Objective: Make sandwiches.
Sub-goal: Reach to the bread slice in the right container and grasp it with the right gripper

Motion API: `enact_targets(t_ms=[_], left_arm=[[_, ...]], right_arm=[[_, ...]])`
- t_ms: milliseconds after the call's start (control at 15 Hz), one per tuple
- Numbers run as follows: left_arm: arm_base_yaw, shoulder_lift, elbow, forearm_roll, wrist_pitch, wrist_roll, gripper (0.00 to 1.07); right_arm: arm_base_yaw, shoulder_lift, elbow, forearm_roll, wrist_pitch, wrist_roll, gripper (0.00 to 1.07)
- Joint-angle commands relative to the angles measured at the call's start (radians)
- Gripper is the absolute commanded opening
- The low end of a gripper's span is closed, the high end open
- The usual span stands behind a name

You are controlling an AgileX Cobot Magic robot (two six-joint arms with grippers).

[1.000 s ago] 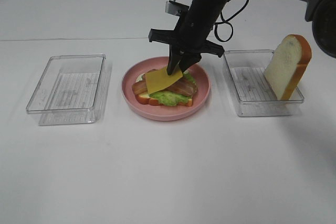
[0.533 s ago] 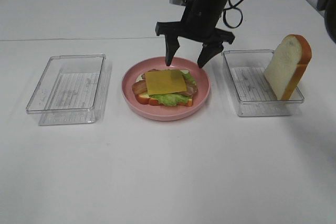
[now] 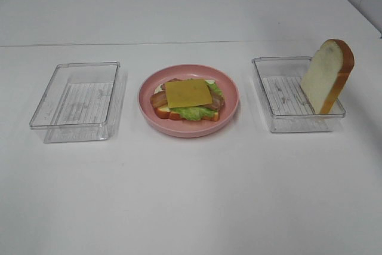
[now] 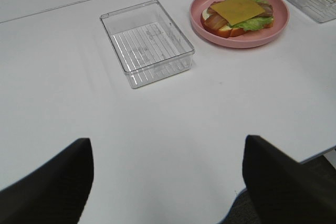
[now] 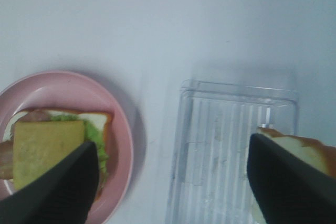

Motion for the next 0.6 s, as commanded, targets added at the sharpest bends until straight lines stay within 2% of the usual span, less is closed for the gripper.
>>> enact_targets(t_ms=[67,267,400,600], left_arm=[[0.002,-0.023,0.005,-0.004,-0.010,0.000,0.75],[0.002,-0.023,0.005,-0.004,-0.010,0.000,0.75],[0.002,-0.023,0.005,-0.004,-0.010,0.000,0.75],[0.002,-0.023,0.005,-0.004,-0.010,0.000,0.75]], right_arm=[[-0.120,-0.051,0.004,0.000,0.078,-0.018,0.74],[-0.208,-0.099,0.095,0.028,0.078,-0.045,0.74],[-0.273,-0.139,0.205,0.117,0.078,-0.081,0.74],[-0.317,-0.141,0.336,0.211,0.078,-0.153,0.74]])
